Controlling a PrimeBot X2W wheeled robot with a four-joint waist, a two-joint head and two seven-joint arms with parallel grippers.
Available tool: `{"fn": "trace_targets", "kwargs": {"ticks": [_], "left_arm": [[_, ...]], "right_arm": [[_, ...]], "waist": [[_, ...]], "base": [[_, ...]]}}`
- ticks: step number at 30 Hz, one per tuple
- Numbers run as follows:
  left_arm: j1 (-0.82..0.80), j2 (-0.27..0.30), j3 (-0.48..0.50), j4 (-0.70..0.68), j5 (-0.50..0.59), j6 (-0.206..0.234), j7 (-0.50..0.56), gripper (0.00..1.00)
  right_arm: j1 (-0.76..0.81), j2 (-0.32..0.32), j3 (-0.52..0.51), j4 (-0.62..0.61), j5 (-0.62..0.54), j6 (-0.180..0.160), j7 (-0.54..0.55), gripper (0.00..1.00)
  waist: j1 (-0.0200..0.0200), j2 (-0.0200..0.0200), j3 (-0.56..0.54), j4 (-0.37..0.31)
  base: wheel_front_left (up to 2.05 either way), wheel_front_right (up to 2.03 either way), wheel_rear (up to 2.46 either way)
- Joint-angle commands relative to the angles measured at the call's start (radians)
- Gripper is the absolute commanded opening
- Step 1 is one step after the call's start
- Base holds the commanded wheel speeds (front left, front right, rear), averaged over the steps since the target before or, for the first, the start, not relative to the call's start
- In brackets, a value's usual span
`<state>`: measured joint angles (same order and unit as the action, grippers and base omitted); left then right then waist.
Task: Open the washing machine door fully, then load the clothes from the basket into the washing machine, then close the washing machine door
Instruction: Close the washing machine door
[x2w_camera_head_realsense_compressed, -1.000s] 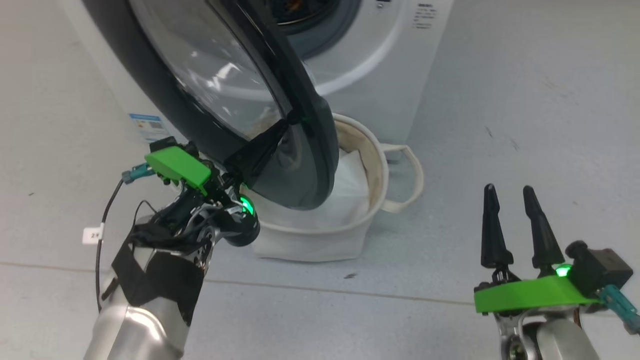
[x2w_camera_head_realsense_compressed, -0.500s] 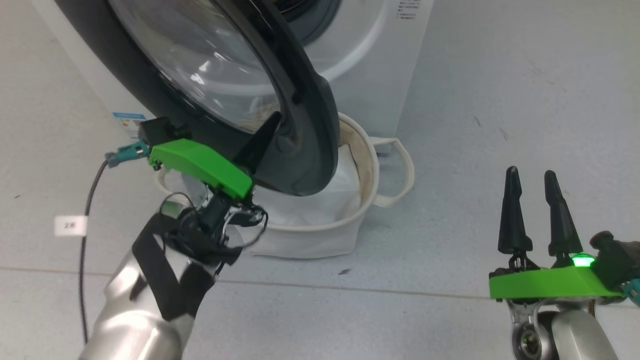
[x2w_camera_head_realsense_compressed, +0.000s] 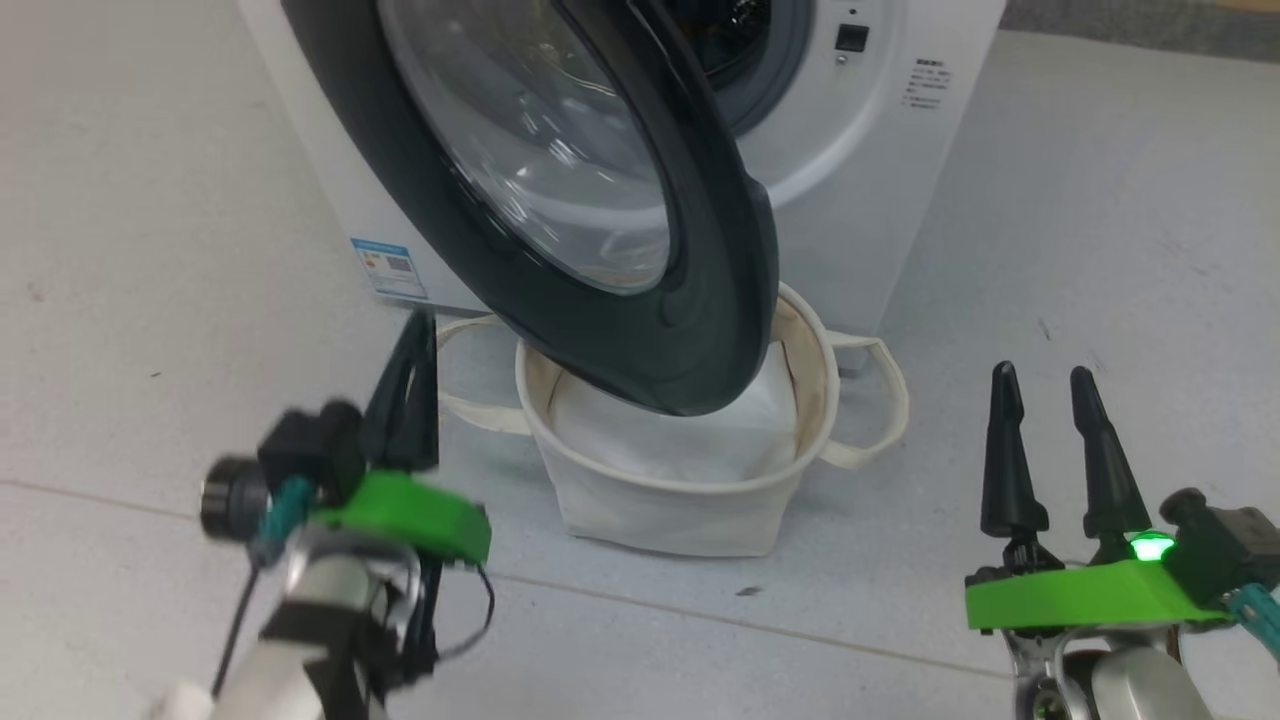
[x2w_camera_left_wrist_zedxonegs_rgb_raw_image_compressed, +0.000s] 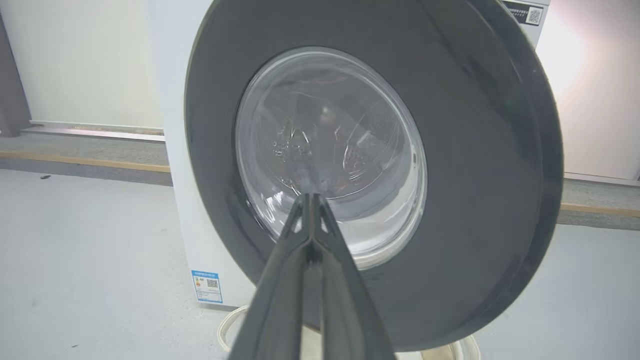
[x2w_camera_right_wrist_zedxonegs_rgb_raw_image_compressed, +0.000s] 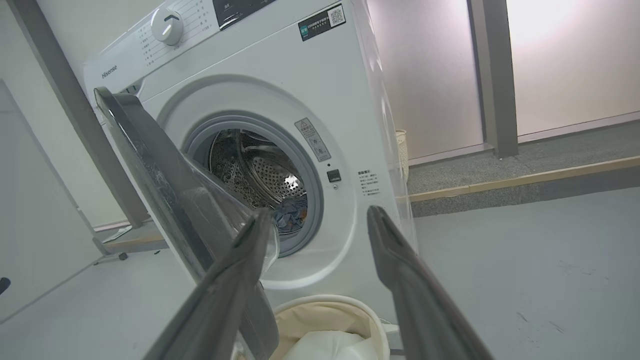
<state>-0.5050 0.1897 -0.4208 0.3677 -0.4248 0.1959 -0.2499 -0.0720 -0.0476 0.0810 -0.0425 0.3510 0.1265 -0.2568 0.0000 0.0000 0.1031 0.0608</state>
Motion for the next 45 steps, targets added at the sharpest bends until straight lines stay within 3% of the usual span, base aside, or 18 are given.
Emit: {"fn": "trace_targets", "kwargs": {"ticks": [1, 3, 4, 5, 15, 28, 34, 40, 45], "left_arm": [[0.032, 0.008, 0.055, -0.051, 0.035, 0.003, -0.011, 0.00], [0.087, -0.009, 0.088, -0.083, 0.080, -0.009, -0.012, 0.00], [0.108, -0.017, 0.103, -0.093, 0.099, -0.016, -0.012, 0.46], [0.127, -0.024, 0.118, -0.100, 0.117, -0.023, -0.012, 1.00], [0.210, -0.096, 0.206, -0.080, 0.209, -0.098, -0.012, 1.00], [0.235, -0.130, 0.269, -0.053, 0.264, -0.134, -0.012, 1.00], [0.230, -0.136, 0.266, -0.051, 0.278, -0.154, -0.012, 1.00], [0.206, -0.138, 0.259, -0.051, 0.288, -0.160, -0.012, 1.00], [0.189, -0.139, 0.235, -0.047, 0.276, -0.161, -0.012, 1.00]], "right_arm": [[-0.009, -0.003, 0.028, -0.035, -0.015, 0.004, -0.005, 1.00], [-0.006, -0.003, 0.033, -0.034, -0.019, 0.004, -0.005, 1.00], [-0.005, -0.003, 0.036, -0.034, -0.022, 0.004, -0.005, 1.00], [-0.005, -0.003, 0.038, -0.032, -0.025, 0.004, -0.005, 1.00], [0.002, -0.003, 0.037, -0.027, -0.033, 0.004, -0.005, 1.00], [0.004, -0.003, 0.042, -0.024, -0.029, 0.004, -0.005, 1.00], [-0.019, -0.003, 0.028, -0.081, -0.001, 0.004, -0.005, 1.00], [-0.076, -0.003, 0.143, -0.117, -0.035, 0.004, -0.005, 1.00], [-0.161, -0.003, 0.273, -0.062, -0.101, 0.004, -0.005, 1.00]], "waist": [[0.0000, 0.0000, -0.012, 0.015], [0.0000, 0.0000, -0.016, 0.022], [0.0000, 0.0000, -0.017, 0.024], [0.0000, 0.0000, -0.019, 0.026], [0.0000, 0.0000, -0.020, 0.044], [0.0000, 0.0000, -0.033, 0.053], [0.0000, 0.0000, -0.030, 0.059], [0.0000, 0.0000, -0.005, 0.071], [0.0000, 0.0000, 0.027, 0.092]], "base": [[0.00, 0.00, 0.00], [0.00, 0.00, 0.00], [0.00, 0.00, 0.00], [0.00, 0.00, 0.00], [0.00, 0.00, 0.00], [0.00, 0.00, 0.00], [0.00, 0.00, 0.00], [0.00, 0.00, 0.00], [0.00, 0.00, 0.00]]}}
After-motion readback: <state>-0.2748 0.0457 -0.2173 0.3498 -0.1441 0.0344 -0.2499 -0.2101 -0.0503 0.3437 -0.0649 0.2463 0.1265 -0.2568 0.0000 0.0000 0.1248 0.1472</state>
